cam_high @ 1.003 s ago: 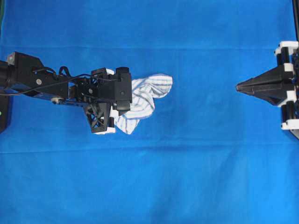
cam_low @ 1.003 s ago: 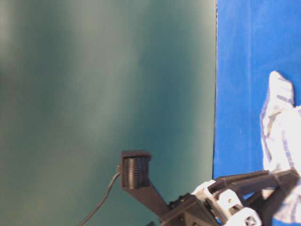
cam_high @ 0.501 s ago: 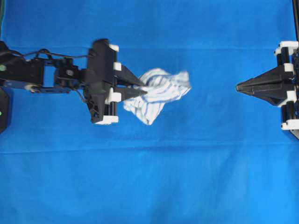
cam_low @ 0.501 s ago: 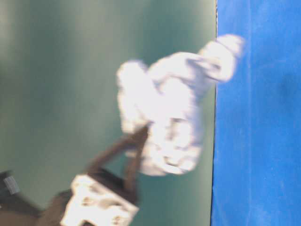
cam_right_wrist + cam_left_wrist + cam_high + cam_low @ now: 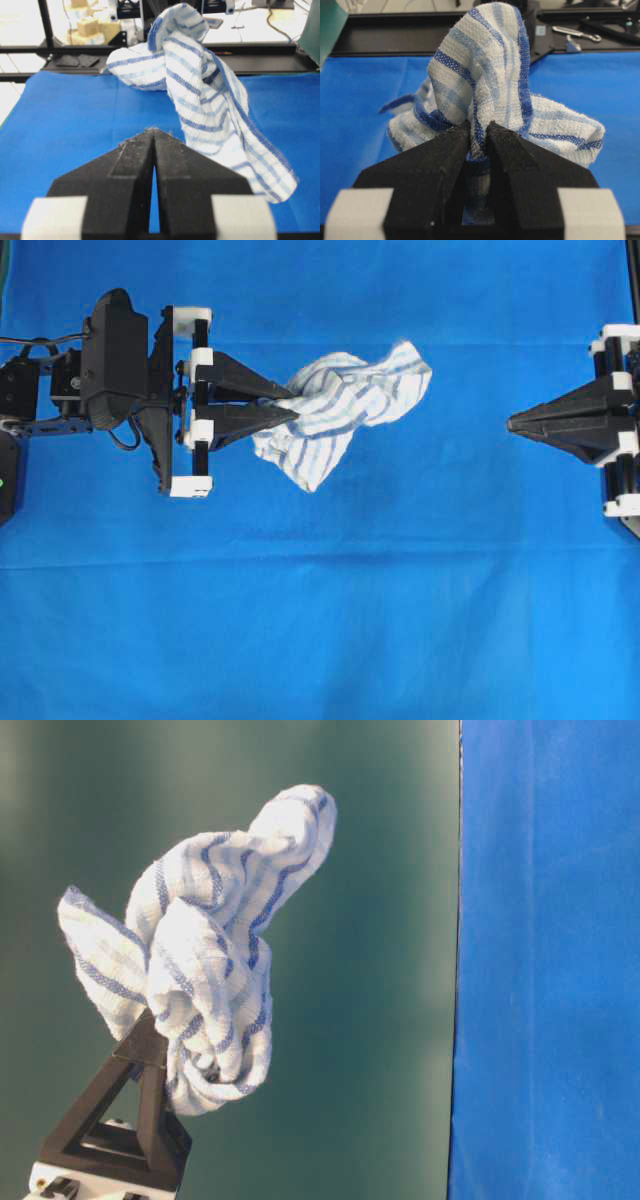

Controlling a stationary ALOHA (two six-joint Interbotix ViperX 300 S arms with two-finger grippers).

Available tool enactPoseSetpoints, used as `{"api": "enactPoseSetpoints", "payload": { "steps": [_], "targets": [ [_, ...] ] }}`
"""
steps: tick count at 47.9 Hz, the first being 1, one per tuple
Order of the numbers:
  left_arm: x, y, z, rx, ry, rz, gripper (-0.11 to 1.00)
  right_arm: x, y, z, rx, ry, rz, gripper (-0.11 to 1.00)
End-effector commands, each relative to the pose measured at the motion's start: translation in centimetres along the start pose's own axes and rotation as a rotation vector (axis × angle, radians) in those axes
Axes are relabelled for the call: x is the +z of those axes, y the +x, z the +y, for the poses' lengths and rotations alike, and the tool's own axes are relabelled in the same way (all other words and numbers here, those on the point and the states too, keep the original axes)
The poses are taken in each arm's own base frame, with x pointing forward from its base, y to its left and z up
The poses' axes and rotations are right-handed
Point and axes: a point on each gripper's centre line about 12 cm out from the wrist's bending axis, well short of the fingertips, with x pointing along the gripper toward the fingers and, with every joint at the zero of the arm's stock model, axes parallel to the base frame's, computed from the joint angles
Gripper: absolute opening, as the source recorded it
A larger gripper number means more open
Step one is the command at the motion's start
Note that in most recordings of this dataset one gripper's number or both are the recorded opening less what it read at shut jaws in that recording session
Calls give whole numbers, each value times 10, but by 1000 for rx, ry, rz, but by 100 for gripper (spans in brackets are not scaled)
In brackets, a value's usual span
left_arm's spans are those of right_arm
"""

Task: Hand over the towel.
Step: 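Grasp the towel with the left gripper and lift it up, then move the right gripper to the held towel and grasp it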

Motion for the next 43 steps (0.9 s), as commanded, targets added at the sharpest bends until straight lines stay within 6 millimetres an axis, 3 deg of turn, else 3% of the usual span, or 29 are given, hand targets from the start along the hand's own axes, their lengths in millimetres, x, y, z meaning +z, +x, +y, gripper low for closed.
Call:
{"api": "enactPoseSetpoints", "payload": {
  "steps": [1, 10, 17, 27, 30, 43],
  "targets": [
    [11, -1, 0, -1, 3, -38, 8, 13, 4, 0, -1, -1, -38, 0],
    [12, -1, 0, 0, 4, -46, 8, 20, 16, 0, -2, -2, -54, 0],
    [13, -1, 0, 0, 4, -49, 8, 21, 37, -3, -16, 3, -29, 2],
    [13, -1, -1, -1, 3, -51, 8, 14, 70, -13, -47, 4, 8, 58],
    [13, 0, -1, -1, 3, -52, 8, 12, 79, -17, -61, 6, 3, 70],
    [16, -1, -1, 1, 3, -74, 8, 5, 123, -21, -68, 17, 20, 72]
  ]
}}
